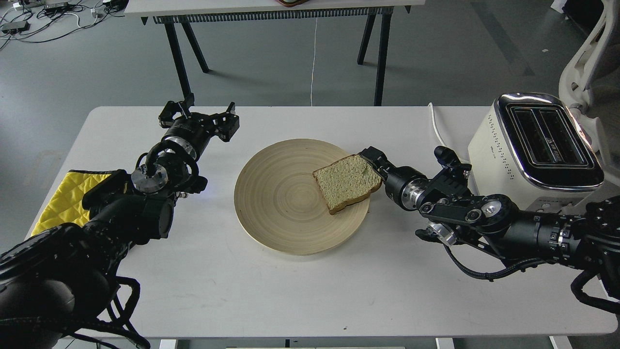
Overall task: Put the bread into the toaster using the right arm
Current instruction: 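Move the right gripper to the bread slice edge and close on it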
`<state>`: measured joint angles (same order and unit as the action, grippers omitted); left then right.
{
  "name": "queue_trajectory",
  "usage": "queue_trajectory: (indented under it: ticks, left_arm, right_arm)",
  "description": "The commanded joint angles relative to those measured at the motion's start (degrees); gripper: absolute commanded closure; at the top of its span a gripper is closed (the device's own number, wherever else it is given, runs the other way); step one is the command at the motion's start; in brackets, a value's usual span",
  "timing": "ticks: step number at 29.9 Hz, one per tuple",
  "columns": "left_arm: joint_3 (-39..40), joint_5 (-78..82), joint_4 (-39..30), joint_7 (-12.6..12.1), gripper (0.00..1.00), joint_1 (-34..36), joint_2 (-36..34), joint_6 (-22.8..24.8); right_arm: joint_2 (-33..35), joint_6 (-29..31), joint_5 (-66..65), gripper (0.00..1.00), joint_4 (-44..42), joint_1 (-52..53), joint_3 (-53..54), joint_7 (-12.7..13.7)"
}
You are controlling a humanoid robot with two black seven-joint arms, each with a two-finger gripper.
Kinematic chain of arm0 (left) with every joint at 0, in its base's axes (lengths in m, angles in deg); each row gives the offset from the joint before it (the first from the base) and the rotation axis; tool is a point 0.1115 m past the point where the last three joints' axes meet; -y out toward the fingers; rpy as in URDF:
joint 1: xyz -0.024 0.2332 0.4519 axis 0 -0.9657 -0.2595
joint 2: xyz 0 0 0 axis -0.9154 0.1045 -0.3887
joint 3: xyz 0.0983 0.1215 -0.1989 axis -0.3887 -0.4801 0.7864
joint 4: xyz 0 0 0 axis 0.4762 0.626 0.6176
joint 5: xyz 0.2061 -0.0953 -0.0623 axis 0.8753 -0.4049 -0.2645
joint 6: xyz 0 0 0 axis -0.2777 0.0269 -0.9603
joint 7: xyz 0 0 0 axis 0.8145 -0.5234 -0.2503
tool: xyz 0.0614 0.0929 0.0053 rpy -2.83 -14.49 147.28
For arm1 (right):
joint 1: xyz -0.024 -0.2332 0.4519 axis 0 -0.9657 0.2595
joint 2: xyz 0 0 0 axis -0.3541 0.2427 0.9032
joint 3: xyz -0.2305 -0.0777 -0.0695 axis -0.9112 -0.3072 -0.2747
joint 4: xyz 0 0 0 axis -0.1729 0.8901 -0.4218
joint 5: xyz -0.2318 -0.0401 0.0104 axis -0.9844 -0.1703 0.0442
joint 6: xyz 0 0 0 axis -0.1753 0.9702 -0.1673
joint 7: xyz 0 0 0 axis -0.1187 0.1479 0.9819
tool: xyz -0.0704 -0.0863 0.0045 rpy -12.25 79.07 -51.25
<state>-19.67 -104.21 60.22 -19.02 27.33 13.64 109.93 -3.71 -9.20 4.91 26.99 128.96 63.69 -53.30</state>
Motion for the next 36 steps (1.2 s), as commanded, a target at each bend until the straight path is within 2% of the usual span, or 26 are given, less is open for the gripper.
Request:
queue_trajectory:
  ticks: [1,8,20,25,36]
  left_arm:
    - [0.0,0.0,0.0,0.0,0.0,0.0,0.0,-0.01]
    - [0.0,0.0,0.0,0.0,0.0,0.0,0.0,0.07]
    - [0.0,0.0,0.0,0.0,0.0,0.0,0.0,0.07]
    - [0.0,0.0,0.0,0.0,0.0,0.0,0.0,-0.01]
    - [0.0,0.0,0.0,0.0,0.0,0.0,0.0,-0.01]
  right_arm:
    - [0.09,0.09,-0.03,0.33,0.04,-0.02,0.06,-0.02]
    - [0.35,0.18,-0.03,0.44,0.91,0.07,-0.12,-0.2]
    - [1.14,0.27,-0.03,0.52,1.71,-0.02,-0.12,-0.46]
    - [1.41,0.0,0.14,0.63,1.71,-0.11,-0.12,-0.46]
    - [1.49,-0.08,0.23,0.67,1.79,-0.2,-0.12,-0.55]
